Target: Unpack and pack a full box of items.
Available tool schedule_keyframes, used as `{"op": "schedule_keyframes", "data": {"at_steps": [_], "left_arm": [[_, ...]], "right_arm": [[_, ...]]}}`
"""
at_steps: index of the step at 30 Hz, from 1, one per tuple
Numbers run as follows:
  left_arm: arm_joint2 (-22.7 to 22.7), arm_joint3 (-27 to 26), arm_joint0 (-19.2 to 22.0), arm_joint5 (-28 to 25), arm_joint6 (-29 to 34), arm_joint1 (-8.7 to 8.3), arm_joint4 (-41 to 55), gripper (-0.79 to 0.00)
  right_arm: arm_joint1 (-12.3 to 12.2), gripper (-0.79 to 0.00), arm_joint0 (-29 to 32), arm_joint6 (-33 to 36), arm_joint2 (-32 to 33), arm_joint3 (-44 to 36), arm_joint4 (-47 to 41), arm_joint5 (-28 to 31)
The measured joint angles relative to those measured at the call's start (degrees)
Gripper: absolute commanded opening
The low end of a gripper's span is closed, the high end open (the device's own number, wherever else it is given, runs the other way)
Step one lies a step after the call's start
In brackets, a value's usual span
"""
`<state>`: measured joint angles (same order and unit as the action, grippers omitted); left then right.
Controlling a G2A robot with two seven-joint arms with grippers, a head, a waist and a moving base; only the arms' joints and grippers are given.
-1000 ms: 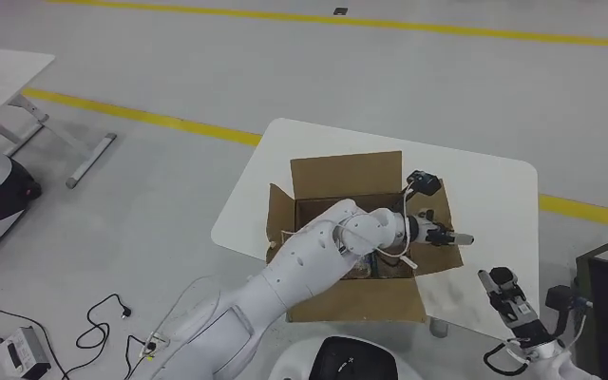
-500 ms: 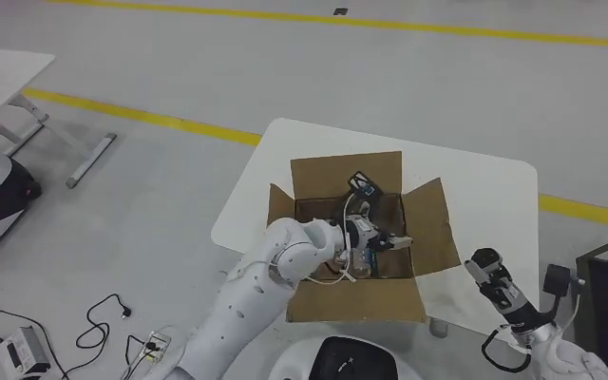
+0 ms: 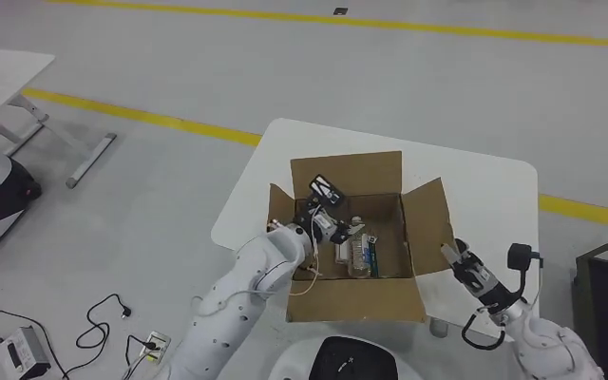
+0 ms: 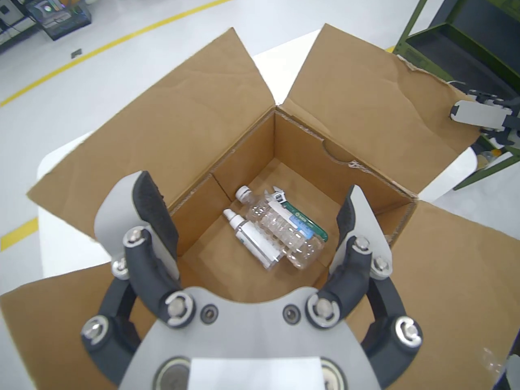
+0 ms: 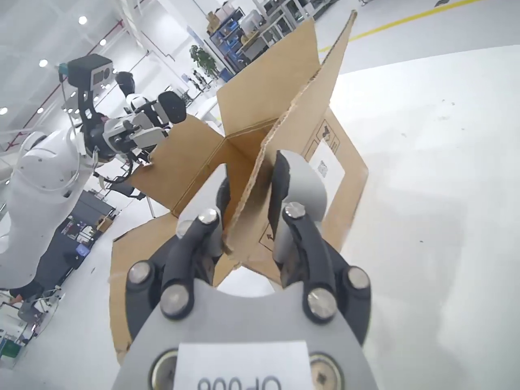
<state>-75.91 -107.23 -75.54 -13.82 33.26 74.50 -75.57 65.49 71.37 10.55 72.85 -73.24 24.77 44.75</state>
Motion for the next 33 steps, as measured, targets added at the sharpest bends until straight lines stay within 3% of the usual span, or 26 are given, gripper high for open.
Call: {"op": "schedule_keyframes", "data": {"at_steps": [5,13,17,29,33], "left_arm": [[-2.4,-0.4,0.2,1.0,2.1,-0.18,8.8,0.000],[-2.8,-1.1,0.4,0.1,2.2,-0.57,8.0,0.000],[-1.8,-1.3,0.8,-0.5,2.3,-0.67,7.2,0.000],[-1.6,-1.3,0.9,-0.8,2.5,-0.69,7.3,0.000],[-1.6,-1.3,0.9,-0.8,2.5,-0.69,7.3,0.000]], "right_arm": [[0.5,-0.785,-0.6,-1.4,-0.6,1.9,-3.9,-0.8],[0.9,-0.785,2.4,-8.9,0.9,1.3,-5.9,-5.5],[0.8,-0.785,3.0,-8.4,0.9,-0.7,-0.6,-9.6],[0.8,-0.785,3.0,-8.5,0.9,-0.7,0.2,-9.3],[1.4,-0.785,4.8,-13.4,1.0,-3.2,-2.6,-11.9]]}}
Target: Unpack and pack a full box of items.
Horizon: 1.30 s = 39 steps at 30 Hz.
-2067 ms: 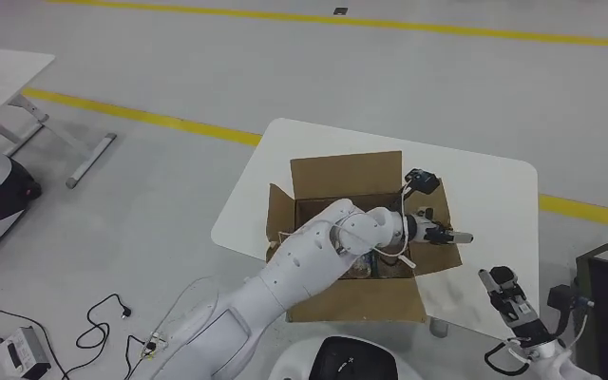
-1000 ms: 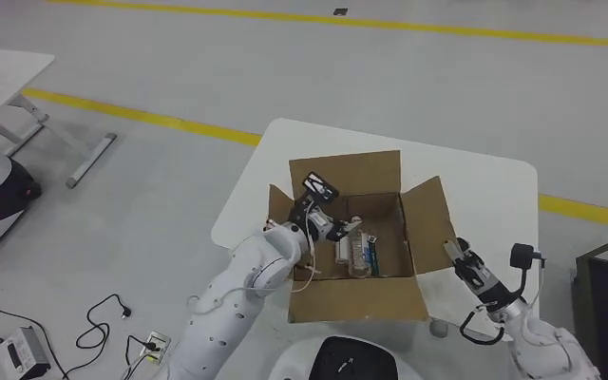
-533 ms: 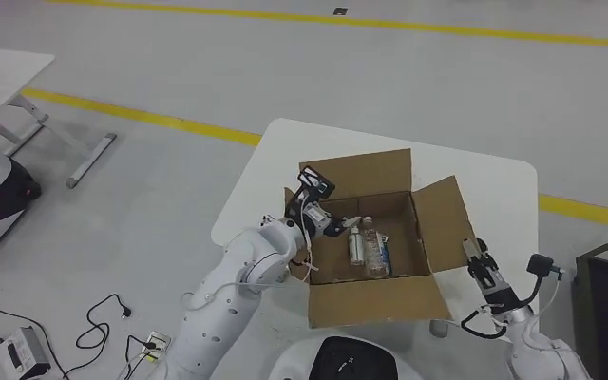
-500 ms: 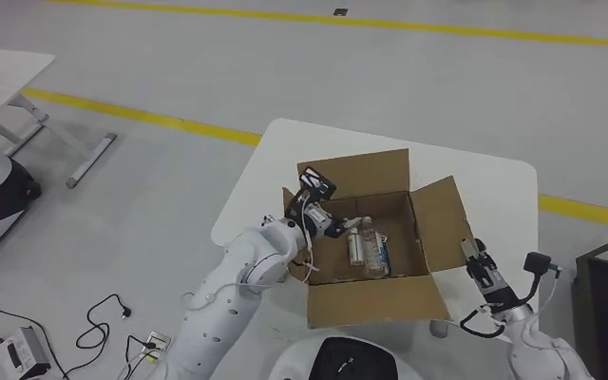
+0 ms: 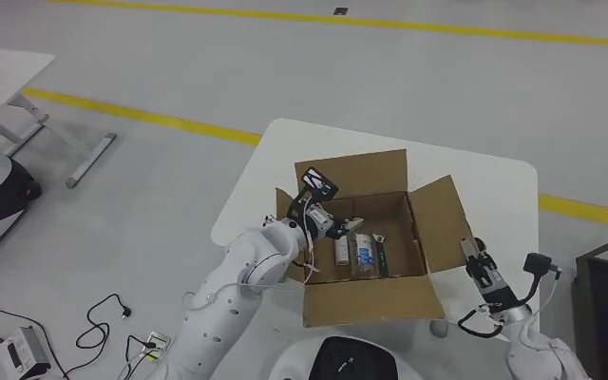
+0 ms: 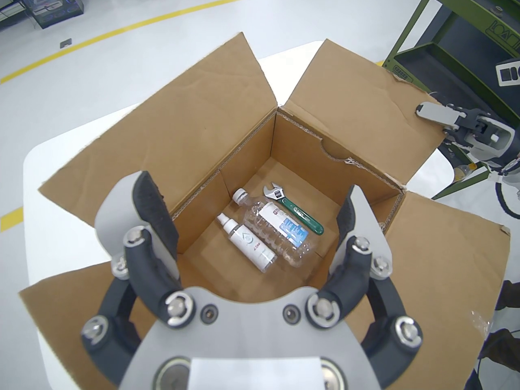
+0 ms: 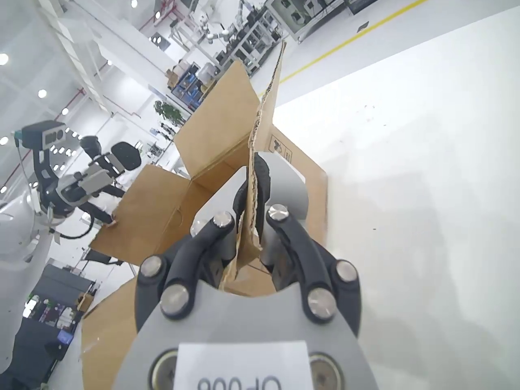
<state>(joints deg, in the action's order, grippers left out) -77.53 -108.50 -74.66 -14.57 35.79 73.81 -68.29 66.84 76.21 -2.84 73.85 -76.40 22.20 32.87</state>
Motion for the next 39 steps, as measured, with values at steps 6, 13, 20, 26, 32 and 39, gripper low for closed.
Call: {"op": "schedule_keyframes", "data": {"at_steps": [6,13,20,26,32,39], "left_arm": [[0.0,0.0,0.0,0.0,0.0,0.00,0.0,0.000],[0.0,0.0,0.0,0.0,0.0,0.00,0.0,0.000],[0.0,0.0,0.0,0.0,0.0,0.00,0.0,0.000],[0.0,0.0,0.0,0.0,0.0,0.00,0.0,0.000],[0.0,0.0,0.0,0.0,0.0,0.00,0.0,0.000],[0.0,0.0,0.0,0.0,0.0,0.00,0.0,0.000]], "right_arm": [[1.3,-0.785,3.7,-9.9,-0.8,-3.9,-3.9,-7.5],[2.8,-0.785,6.0,-17.8,-2.6,-5.8,-6.5,-16.2],[4.1,-0.785,8.4,-25.4,-4.0,-8.4,-7.8,-21.5],[4.7,-0.785,7.7,-26.9,-3.2,-8.8,-7.8,-23.2],[4.7,-0.785,7.7,-26.4,-3.3,-8.9,-7.9,-23.1],[4.8,-0.785,7.9,-26.1,-3.0,-9.4,-8.9,-23.3]]}}
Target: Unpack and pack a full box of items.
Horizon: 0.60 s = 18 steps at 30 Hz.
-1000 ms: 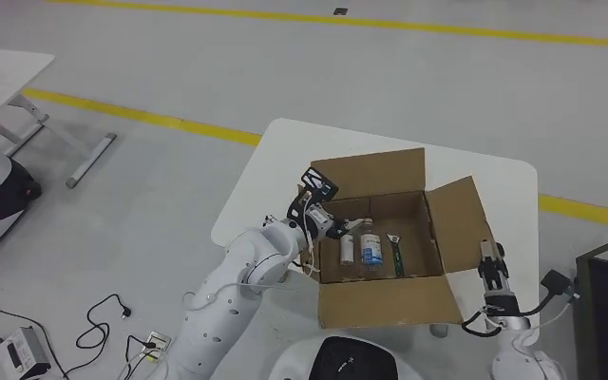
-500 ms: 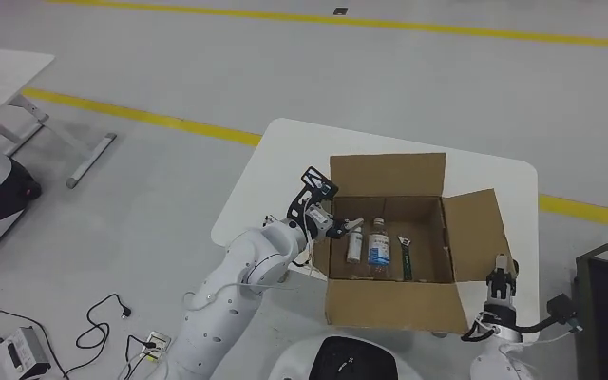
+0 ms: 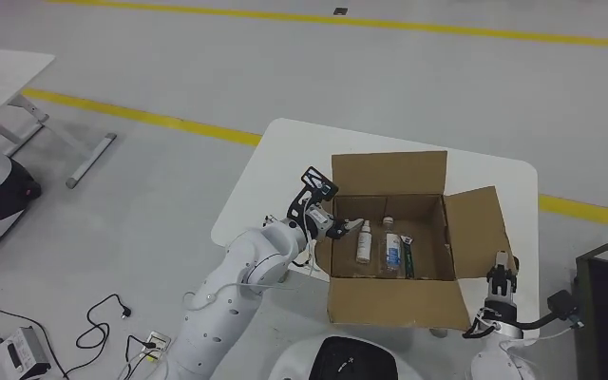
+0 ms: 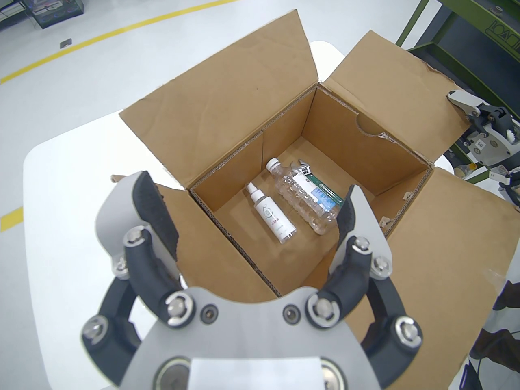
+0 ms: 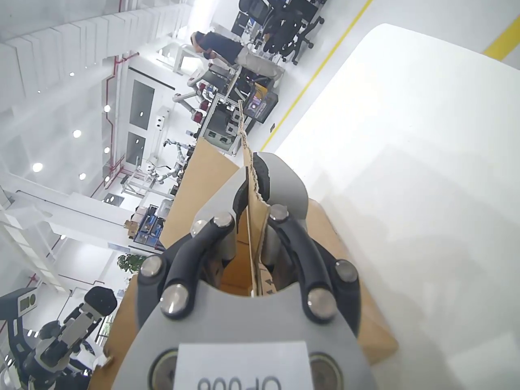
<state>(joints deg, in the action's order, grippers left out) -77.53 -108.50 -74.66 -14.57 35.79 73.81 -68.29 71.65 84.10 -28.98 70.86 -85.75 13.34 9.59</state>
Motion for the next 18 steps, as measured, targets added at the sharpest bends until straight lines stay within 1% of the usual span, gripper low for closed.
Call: {"op": "schedule_keyframes", "data": {"at_steps": [2,8,12,14,18], "left_arm": [[0.0,0.0,0.0,0.0,0.0,0.00,0.0,0.000],[0.0,0.0,0.0,0.0,0.0,0.00,0.0,0.000],[0.0,0.0,0.0,0.0,0.0,0.00,0.0,0.000],[0.0,0.0,0.0,0.0,0.0,0.00,0.0,0.000],[0.0,0.0,0.0,0.0,0.0,0.00,0.0,0.000]], "right_arm": [[0.3,-0.785,0.4,-0.8,0.6,-1.2,-2.3,-0.9],[2.2,-0.785,0.5,-9.8,-1.6,-3.3,-9.3,-4.2],[3.5,-0.785,0.0,-15.4,-3.3,-2.8,-11.1,-5.4],[4.0,-0.785,-0.5,-17.2,-4.3,-2.1,-11.4,-6.3],[4.7,-0.785,-0.7,-17.2,-6.1,-1.0,-9.0,-6.6]]}}
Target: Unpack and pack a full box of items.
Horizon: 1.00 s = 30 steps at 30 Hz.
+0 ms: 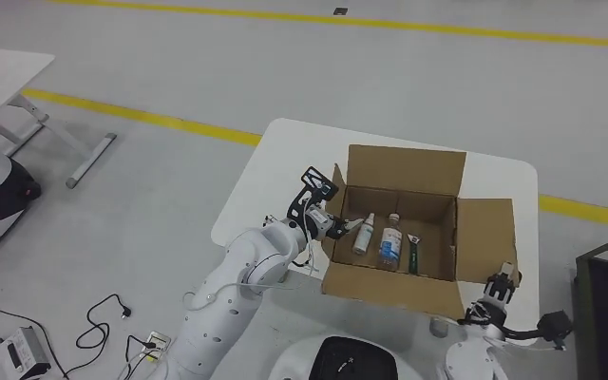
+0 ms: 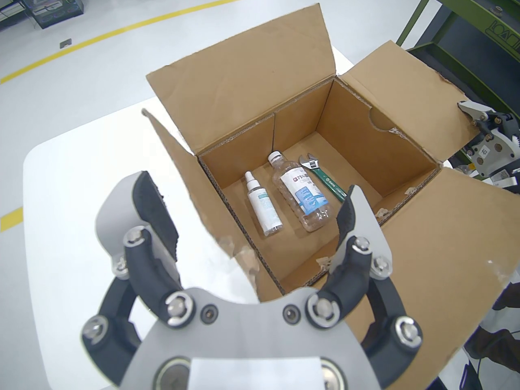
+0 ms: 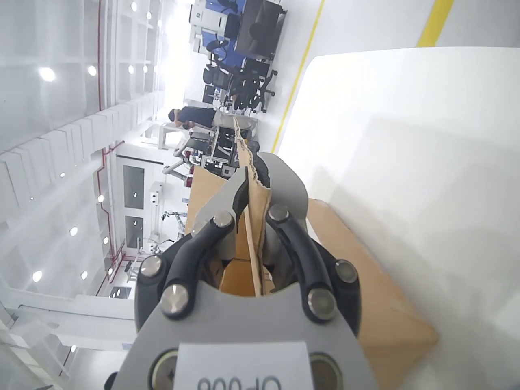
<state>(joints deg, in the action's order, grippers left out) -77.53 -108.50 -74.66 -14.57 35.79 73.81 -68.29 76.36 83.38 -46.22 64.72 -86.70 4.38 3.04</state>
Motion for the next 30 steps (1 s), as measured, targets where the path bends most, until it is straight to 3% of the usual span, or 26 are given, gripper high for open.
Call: {"op": "schedule_keyframes", "data": {"at_steps": [5,7,8,19,20,21,30], "left_arm": [[0.0,0.0,0.0,0.0,0.0,0.00,0.0,0.000],[0.0,0.0,0.0,0.0,0.0,0.00,0.0,0.000],[0.0,0.0,0.0,0.0,0.0,0.00,0.0,0.000],[0.0,0.0,0.0,0.0,0.0,0.00,0.0,0.000],[0.0,0.0,0.0,0.0,0.0,0.00,0.0,0.000],[0.0,0.0,0.0,0.0,0.0,0.00,0.0,0.000],[0.0,0.0,0.0,0.0,0.0,0.00,0.0,0.000]], "right_arm": [[0.6,-0.785,0.1,-0.2,-0.3,0.9,1.2,0.3],[0.8,-0.185,0.2,-0.1,-0.2,0.9,1.4,0.2],[0.9,0.000,0.4,0.0,-0.1,0.8,1.7,0.3],[0.6,0.000,3.1,0.1,5.9,-2.6,8.0,0.2],[0.5,-0.108,3.6,0.3,6.9,-3.2,9.2,0.5],[0.3,-0.785,3.9,0.5,7.7,-3.6,10.7,1.0],[-2.4,-0.785,6.2,1.3,16.3,-2.7,39.4,12.8]]}}
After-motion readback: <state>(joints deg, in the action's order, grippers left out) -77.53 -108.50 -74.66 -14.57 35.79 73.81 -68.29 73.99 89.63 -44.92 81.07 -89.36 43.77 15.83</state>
